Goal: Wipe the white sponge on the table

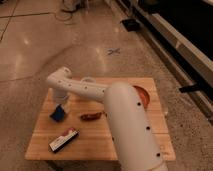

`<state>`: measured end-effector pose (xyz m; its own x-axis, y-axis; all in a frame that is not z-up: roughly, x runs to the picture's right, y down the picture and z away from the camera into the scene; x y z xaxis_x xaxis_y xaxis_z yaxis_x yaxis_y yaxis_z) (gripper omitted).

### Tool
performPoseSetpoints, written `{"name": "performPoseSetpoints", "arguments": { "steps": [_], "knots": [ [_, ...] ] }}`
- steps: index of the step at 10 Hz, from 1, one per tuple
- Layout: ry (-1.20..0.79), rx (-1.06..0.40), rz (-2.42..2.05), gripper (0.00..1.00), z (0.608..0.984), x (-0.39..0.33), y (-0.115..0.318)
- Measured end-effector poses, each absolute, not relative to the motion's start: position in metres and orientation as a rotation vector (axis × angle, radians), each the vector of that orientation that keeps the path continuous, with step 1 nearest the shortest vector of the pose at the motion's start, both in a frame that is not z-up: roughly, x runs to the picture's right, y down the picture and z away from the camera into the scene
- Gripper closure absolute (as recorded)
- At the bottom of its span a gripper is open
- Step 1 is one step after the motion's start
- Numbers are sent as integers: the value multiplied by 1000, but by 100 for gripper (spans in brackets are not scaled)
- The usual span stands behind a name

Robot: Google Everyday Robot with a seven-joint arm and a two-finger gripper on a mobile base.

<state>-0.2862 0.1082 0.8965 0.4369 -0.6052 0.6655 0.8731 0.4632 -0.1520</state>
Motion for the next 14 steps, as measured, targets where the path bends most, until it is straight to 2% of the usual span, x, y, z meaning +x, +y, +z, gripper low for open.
{"name": "performPoseSetpoints", "arguments": {
  "steps": [3,6,8,10,14],
  "knots": [
    [-572,-537,-987,36,904,-290,108],
    [-550,-555,-990,61,909,-285,109],
    [-533,-573,-980,83,910,-278,113],
    [-510,-582,-949,99,911,-261,111],
    [-476,-566,-873,100,911,-229,94]
  ]
}}
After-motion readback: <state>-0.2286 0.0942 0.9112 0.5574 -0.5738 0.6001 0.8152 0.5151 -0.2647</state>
